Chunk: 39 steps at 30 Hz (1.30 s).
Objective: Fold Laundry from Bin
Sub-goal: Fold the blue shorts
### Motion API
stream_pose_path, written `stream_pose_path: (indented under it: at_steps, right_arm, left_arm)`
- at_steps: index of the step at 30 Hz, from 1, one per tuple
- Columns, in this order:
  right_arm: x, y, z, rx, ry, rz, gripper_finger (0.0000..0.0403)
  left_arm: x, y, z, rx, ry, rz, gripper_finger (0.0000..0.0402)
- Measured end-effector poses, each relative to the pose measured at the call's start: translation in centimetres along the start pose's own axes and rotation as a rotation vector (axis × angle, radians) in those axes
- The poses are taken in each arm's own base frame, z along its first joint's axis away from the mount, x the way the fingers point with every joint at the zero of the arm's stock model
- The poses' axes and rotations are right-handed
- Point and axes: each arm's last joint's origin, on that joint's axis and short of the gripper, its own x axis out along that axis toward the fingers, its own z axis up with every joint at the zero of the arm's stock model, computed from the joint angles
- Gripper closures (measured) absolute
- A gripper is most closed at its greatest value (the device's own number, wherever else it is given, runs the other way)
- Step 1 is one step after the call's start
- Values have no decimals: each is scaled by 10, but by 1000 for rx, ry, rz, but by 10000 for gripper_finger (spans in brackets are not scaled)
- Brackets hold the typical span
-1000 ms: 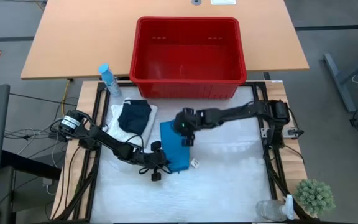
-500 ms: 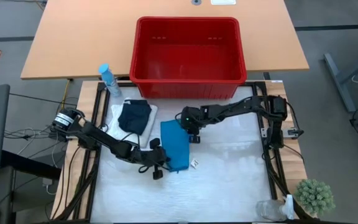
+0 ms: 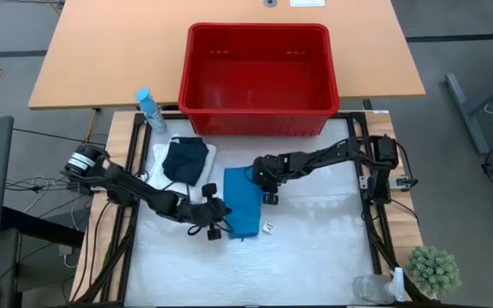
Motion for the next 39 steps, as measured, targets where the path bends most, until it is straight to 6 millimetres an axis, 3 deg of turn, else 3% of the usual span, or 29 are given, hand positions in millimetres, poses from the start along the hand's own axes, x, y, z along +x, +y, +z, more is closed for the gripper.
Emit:
stream_pose_path:
  at_steps: [11, 18, 24, 26, 29, 31, 35, 39]
  right_arm:
    - [-9, 22, 1, -107, -5, 33, 285]
    - [-75, 27, 15, -163, -169, 38, 285]
    - [-111, 26, 11, -178, -213, -12, 285]
    - [-113, 28, 13, -184, -253, 94, 285]
    - [-109, 47, 19, -231, -314, 324, 285]
    - [-104, 61, 20, -264, -319, 374, 285]
    - [-93, 90, 14, -343, -266, 350, 284]
    - [-95, 112, 9, -464, -275, 286, 272]
  left_arm:
    - [42, 6, -33, -36, 138, 32, 401]
    - [47, 5, -32, -45, 100, 7, 401]
    - [47, 5, -32, -55, 101, -10, 401]
    - [47, 4, -32, -55, 102, -13, 401]
    - [47, 4, -33, -53, 106, -14, 401]
    - [47, 4, -33, -53, 108, -13, 401]
    - [47, 4, -34, -53, 117, -16, 401]
    - [47, 4, -34, -59, 114, -17, 401]
